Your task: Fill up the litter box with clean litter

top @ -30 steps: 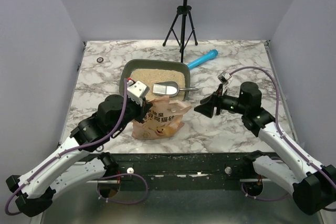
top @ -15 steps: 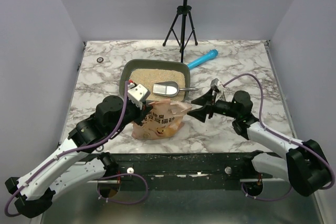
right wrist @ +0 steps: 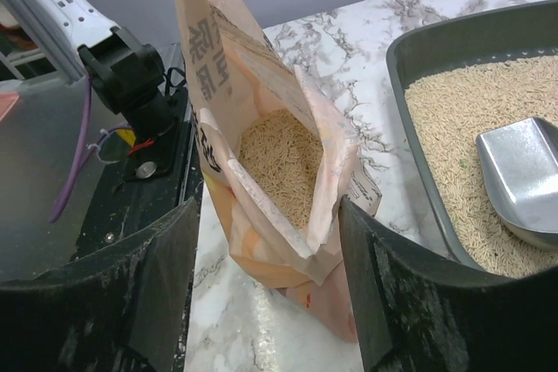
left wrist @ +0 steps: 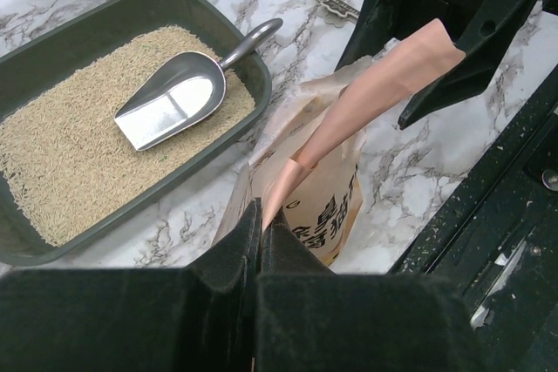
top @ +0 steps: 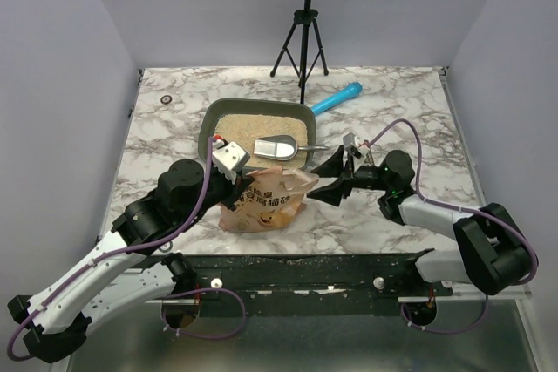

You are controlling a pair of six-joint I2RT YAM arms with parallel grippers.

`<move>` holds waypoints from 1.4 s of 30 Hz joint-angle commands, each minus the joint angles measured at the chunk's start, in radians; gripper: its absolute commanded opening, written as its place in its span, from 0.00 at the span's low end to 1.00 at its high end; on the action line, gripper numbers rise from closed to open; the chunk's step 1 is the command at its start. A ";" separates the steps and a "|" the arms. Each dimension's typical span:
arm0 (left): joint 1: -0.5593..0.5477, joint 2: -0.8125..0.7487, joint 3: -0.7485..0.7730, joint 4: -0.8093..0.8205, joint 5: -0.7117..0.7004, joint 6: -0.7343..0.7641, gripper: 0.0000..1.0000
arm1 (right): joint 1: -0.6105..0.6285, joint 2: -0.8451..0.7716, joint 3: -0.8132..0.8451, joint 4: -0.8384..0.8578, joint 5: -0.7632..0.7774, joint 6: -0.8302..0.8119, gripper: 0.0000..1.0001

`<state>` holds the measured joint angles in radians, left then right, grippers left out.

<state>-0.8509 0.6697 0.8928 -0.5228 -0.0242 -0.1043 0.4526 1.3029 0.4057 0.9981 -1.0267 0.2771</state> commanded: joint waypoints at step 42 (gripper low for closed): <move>0.001 -0.074 0.034 0.078 -0.078 0.017 0.70 | -0.052 0.141 -0.019 0.622 -0.042 0.450 0.01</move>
<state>-0.8509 0.6491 0.8974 -0.4519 -0.0269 -0.1101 0.4339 1.5429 0.4305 1.2903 -1.0931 0.6880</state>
